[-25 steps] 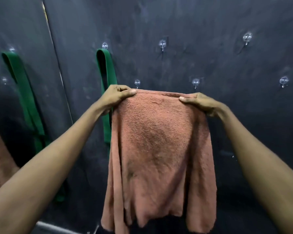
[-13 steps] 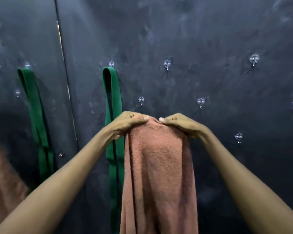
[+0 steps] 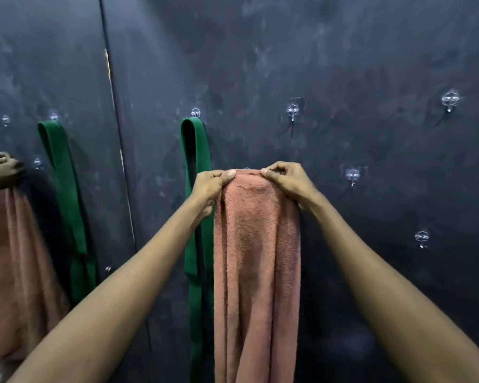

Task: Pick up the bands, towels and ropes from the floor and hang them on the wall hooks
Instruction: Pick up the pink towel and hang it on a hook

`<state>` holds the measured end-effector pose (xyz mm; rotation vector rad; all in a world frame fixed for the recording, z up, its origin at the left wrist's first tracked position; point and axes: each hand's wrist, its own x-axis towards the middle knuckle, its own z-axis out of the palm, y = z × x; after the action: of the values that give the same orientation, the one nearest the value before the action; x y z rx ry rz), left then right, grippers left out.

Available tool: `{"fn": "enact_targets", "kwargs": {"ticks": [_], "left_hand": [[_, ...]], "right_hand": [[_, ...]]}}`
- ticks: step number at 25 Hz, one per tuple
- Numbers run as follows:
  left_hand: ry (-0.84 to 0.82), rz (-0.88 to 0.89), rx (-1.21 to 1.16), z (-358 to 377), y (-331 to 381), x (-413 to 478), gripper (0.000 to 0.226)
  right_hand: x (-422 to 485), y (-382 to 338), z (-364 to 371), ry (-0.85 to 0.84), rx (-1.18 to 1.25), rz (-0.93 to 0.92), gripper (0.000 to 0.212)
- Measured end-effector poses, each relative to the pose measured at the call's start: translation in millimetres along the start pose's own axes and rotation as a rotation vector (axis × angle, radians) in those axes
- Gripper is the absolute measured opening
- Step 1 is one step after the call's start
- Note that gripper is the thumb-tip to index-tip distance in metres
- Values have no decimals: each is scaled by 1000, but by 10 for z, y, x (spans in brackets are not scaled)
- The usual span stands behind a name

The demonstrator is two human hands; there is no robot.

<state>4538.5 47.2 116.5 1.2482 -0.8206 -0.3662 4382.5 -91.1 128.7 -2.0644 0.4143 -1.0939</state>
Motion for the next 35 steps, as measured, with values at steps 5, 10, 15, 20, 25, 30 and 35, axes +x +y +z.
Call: {"fn": "enact_targets", "kwargs": {"ticks": [5, 10, 15, 20, 25, 30, 35], "left_hand": [[164, 56, -116, -28, 3, 465, 9], [222, 75, 74, -137, -572, 511, 6], [227, 210, 274, 15, -700, 319, 15], [229, 229, 305, 135, -850, 210, 14], [164, 175, 243, 172, -1008, 39, 13], [95, 207, 126, 39, -1087, -23, 13], [71, 233, 199, 85, -933, -13, 13]], "right_hand": [[238, -165, 276, 151, -339, -189, 10], [70, 311, 531, 182, -514, -314, 14], [-64, 457, 690, 273, -498, -323, 23], [-287, 643, 894, 272, -363, -326, 27], [-287, 632, 927, 332, -360, -286, 26], [-373, 662, 953, 386, -273, -243, 20], [-349, 634, 940, 271, -220, -220, 15]]}}
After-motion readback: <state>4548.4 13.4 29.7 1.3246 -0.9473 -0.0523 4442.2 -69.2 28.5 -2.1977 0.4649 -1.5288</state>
